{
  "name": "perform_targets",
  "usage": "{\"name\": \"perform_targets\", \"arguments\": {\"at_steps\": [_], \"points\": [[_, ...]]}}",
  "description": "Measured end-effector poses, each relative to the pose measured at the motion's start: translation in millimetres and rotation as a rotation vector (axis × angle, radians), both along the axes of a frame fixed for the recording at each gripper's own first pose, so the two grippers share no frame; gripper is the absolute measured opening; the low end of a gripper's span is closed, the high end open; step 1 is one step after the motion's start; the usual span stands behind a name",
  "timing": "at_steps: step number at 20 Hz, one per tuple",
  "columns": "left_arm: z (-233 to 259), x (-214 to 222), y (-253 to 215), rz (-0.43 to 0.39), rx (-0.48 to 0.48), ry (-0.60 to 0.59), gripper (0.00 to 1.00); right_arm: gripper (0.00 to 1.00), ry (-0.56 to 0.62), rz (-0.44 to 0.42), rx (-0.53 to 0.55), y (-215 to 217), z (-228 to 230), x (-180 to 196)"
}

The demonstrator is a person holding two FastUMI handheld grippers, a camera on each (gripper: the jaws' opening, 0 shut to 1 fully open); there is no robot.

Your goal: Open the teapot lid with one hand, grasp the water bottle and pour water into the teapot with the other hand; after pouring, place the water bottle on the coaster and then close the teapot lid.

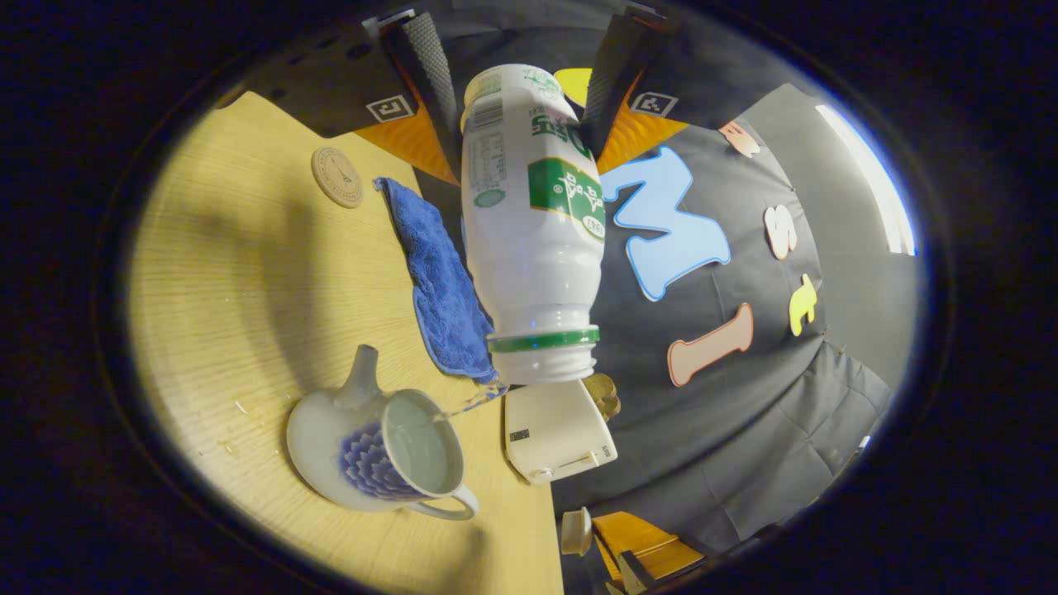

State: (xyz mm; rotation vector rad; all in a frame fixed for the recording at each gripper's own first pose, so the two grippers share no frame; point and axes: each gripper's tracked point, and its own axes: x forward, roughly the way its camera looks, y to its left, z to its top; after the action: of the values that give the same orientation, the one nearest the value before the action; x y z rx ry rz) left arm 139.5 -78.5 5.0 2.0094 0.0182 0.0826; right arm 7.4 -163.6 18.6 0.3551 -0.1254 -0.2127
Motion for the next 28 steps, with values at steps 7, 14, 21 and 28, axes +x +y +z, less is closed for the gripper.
{"name": "perform_targets", "arguments": {"at_steps": [7,14,21,28], "points": [[3.7,1.4,-1.7,-0.017,0.054,-0.003,0.80,0.06,0.003,0.004,-0.015,1.5,-0.2,0.7],[3.6,-0.6,-8.0,-0.043,0.107,-0.001,0.80,0.06,-0.003,0.014,-0.016,3.5,1.3,0.5],[1.4,1.0,-12.6,-0.060,0.173,0.020,0.79,0.06,-0.007,0.023,-0.030,6.1,2.8,1.4],[1.3,1.1,-18.6,-0.076,0.200,0.021,0.80,0.06,-0.006,0.027,-0.042,8.2,2.9,2.1]]}}
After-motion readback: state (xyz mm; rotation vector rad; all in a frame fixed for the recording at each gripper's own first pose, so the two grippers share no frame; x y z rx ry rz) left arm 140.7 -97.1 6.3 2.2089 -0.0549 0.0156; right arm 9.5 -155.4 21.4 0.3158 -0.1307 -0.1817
